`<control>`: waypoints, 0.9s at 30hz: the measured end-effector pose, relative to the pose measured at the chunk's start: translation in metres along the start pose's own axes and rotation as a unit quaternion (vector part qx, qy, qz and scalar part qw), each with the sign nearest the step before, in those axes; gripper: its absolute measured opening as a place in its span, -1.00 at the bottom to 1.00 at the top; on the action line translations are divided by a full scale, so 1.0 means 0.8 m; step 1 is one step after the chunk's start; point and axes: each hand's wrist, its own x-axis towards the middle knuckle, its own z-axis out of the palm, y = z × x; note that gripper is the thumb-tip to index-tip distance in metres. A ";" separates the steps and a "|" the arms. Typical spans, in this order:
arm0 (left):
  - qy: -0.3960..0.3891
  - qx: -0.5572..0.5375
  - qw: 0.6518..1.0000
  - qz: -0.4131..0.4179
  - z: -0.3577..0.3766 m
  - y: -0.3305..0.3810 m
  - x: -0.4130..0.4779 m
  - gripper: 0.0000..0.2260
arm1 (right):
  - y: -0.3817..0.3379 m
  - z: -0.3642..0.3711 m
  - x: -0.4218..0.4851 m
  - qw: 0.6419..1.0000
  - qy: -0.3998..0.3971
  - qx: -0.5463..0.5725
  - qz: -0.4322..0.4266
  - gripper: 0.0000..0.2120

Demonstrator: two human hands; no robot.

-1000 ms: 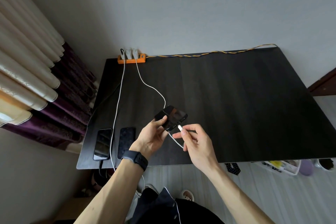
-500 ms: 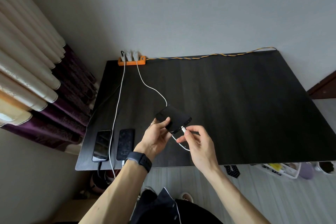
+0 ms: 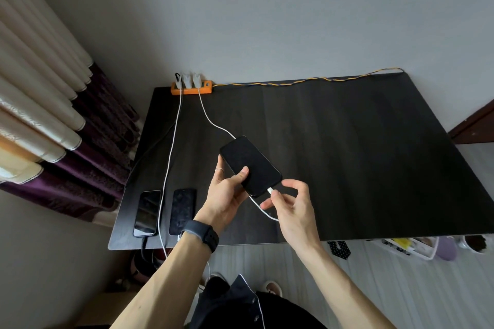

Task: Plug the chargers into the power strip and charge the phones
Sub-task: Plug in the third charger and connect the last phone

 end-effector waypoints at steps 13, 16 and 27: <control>0.043 0.163 0.986 -0.014 -0.038 -0.016 -0.002 -0.27 | 0.042 -0.001 0.020 0.968 -0.178 -0.139 0.111 -0.75; 0.057 0.173 0.981 -0.066 -0.073 -0.033 -0.011 -0.28 | 0.063 0.005 0.024 0.942 -0.237 -0.158 0.180 -0.72; 0.131 0.304 0.924 -0.194 -0.197 -0.081 -0.024 -0.25 | 0.171 0.063 0.016 0.897 -0.293 -0.235 0.233 -0.77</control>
